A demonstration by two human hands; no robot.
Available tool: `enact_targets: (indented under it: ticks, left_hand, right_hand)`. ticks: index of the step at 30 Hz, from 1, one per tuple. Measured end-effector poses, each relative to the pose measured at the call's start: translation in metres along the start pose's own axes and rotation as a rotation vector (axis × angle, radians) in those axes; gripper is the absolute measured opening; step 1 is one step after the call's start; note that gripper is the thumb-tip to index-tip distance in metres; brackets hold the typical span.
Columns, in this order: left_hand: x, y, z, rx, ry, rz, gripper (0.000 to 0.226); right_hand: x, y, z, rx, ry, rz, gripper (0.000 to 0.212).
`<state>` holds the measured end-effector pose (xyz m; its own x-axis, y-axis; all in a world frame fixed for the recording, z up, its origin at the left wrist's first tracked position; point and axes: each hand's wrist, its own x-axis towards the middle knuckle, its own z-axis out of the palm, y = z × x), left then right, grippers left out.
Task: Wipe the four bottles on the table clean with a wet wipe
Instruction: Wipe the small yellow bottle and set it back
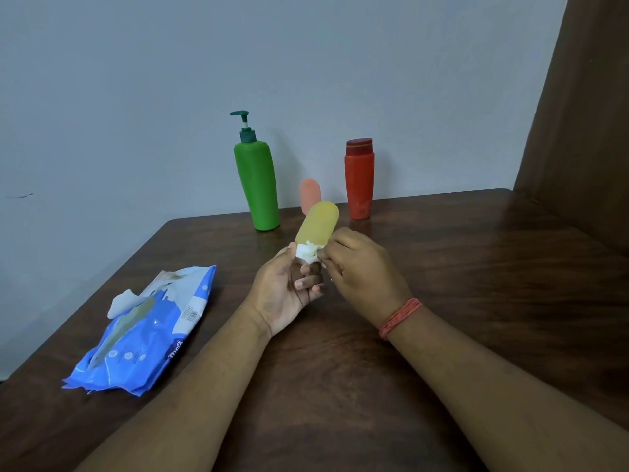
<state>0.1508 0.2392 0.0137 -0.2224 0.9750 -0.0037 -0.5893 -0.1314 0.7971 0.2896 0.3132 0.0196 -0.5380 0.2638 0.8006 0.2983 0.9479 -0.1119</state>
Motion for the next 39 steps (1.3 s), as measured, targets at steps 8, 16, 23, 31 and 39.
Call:
enact_targets:
  ticks: [8, 16, 23, 31, 39]
  left_hand:
    - [-0.008, -0.005, 0.011, 0.087, -0.095, 0.011, 0.03]
    - [-0.007, -0.002, 0.009, 0.316, 0.062, 0.104, 0.021]
    - [-0.008, -0.001, 0.007, 0.337, 0.007, 0.033, 0.009]
    - [-0.009, -0.002, 0.006, 0.34, -0.001, 0.041, 0.012]
    - [-0.008, -0.007, 0.012, 0.561, -0.013, 0.053, 0.017]
  right_hand:
    - [-0.004, 0.012, 0.008, 0.458, 0.021, 0.533, 0.014]
    - [0.004, 0.011, -0.009, 1.541, -0.05, 1.159, 0.013]
    - [0.008, 0.029, -0.015, 1.406, 0.351, 0.962, 0.012]
    - [0.002, 0.026, -0.006, 1.035, 0.199, 0.757, 0.021]
    - [0.006, 0.031, -0.007, 0.599, 0.346, 0.643, 0.013]
